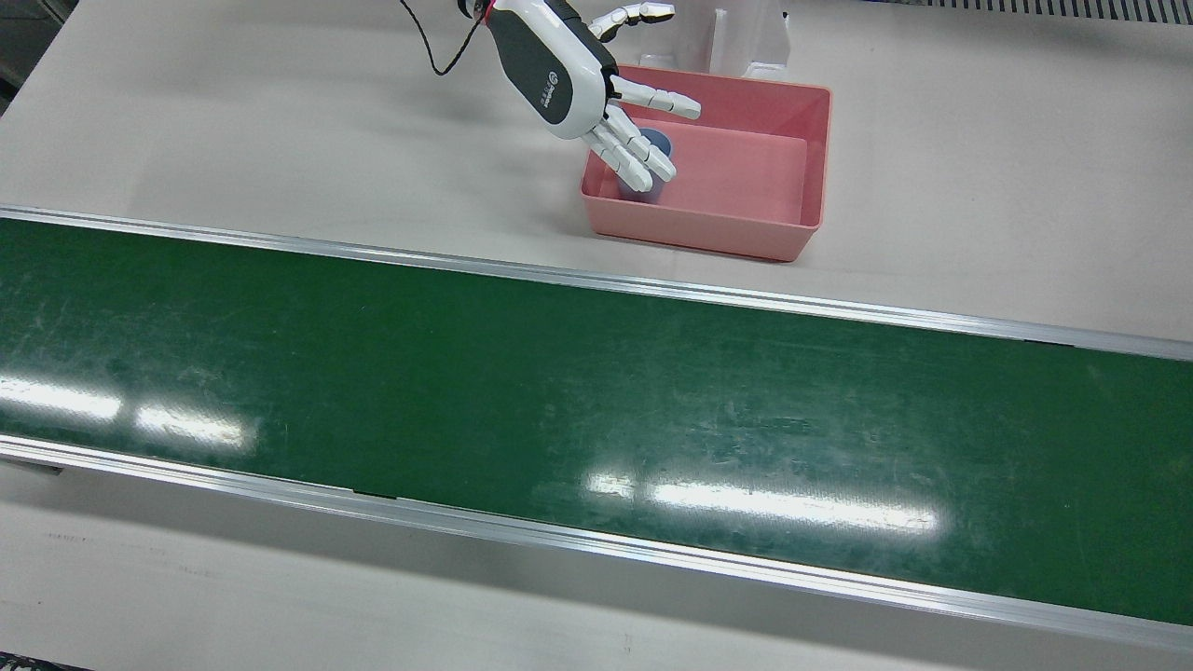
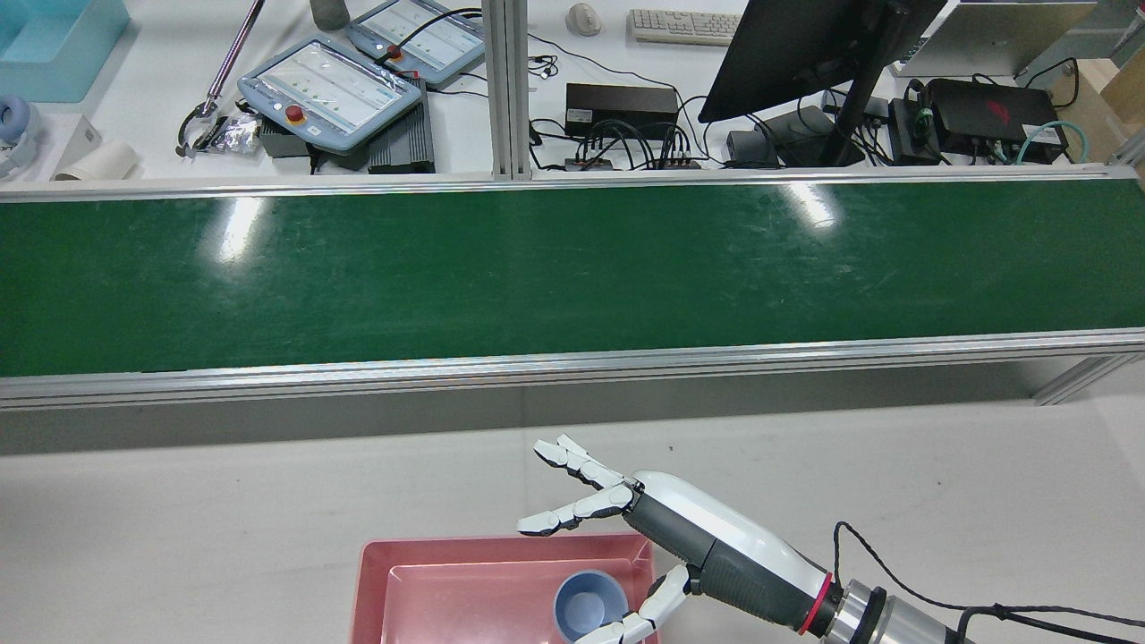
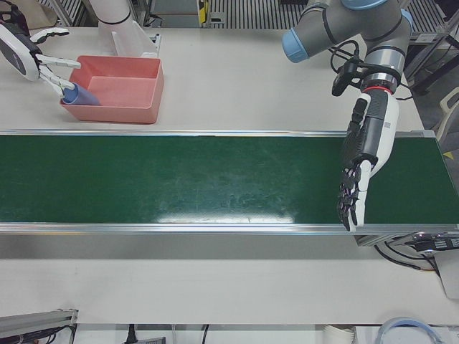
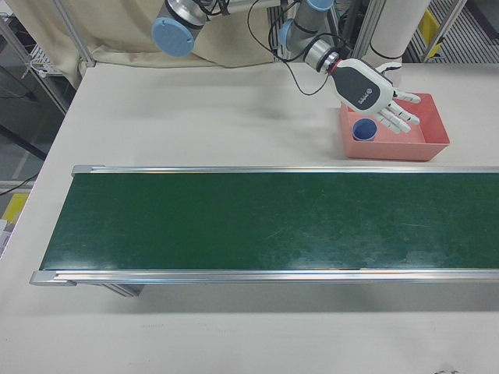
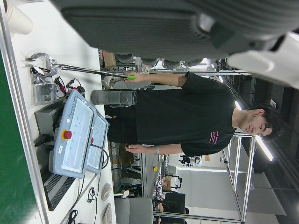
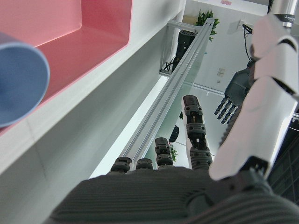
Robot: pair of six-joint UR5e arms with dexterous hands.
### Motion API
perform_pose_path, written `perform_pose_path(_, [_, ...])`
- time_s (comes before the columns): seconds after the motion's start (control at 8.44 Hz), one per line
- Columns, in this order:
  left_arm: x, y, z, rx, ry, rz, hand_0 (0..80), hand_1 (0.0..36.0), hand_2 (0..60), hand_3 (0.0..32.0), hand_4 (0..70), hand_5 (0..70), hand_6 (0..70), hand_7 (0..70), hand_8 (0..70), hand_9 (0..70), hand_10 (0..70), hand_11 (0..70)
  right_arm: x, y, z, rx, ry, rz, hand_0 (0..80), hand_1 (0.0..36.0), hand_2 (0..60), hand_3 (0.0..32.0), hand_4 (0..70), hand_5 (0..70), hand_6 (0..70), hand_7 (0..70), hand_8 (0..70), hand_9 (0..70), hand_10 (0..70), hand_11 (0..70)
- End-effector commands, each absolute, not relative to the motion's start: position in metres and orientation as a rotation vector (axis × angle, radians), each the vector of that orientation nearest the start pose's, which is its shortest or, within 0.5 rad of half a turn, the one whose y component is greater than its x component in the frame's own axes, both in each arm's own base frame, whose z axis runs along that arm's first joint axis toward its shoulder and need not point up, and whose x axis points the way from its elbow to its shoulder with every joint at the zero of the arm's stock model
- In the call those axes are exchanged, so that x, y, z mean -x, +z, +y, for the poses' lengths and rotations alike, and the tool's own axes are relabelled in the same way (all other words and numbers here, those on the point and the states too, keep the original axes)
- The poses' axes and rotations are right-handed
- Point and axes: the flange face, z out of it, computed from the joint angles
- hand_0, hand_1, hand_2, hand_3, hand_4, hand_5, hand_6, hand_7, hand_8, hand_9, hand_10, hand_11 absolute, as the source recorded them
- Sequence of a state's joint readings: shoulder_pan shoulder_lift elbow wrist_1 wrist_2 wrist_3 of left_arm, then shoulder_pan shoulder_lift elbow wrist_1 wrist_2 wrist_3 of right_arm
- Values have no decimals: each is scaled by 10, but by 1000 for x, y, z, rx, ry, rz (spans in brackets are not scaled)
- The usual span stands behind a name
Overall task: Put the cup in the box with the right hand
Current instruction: 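Lower the cup into the pink tray and open the right hand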
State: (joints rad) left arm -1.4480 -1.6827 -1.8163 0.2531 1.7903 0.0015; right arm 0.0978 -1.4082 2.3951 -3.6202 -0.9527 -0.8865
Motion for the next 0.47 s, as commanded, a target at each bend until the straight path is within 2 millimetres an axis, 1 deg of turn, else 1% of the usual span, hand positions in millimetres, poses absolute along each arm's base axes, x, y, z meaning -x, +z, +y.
perform_pose_path(0.0, [47,537,-532,345,-1922,2137,0,0,0,0,0,0,0,0,0,0,0,0,377,298,-233,244,1117,-2171,456,143,246,0,170,38,50,165,0,31,31,59])
perform_pose_path(0.12, [47,537,-532,344,-1923,2138,0,0,0,0,0,0,0,0,0,0,0,0,345,286,-263,172,1158,-2237,463,159,278,0,165,43,60,213,2,44,39,73])
perform_pose_path(0.24, [47,537,-531,344,-1924,2137,0,0,0,0,0,0,0,0,0,0,0,0,297,278,-306,37,1232,-2306,488,140,180,0,235,50,93,366,42,127,65,110])
perform_pose_path(0.36, [47,537,-532,345,-1922,2137,0,0,0,0,0,0,0,0,0,0,0,0,253,284,-346,-83,1328,-2334,486,148,215,0,262,55,120,484,86,205,92,147])
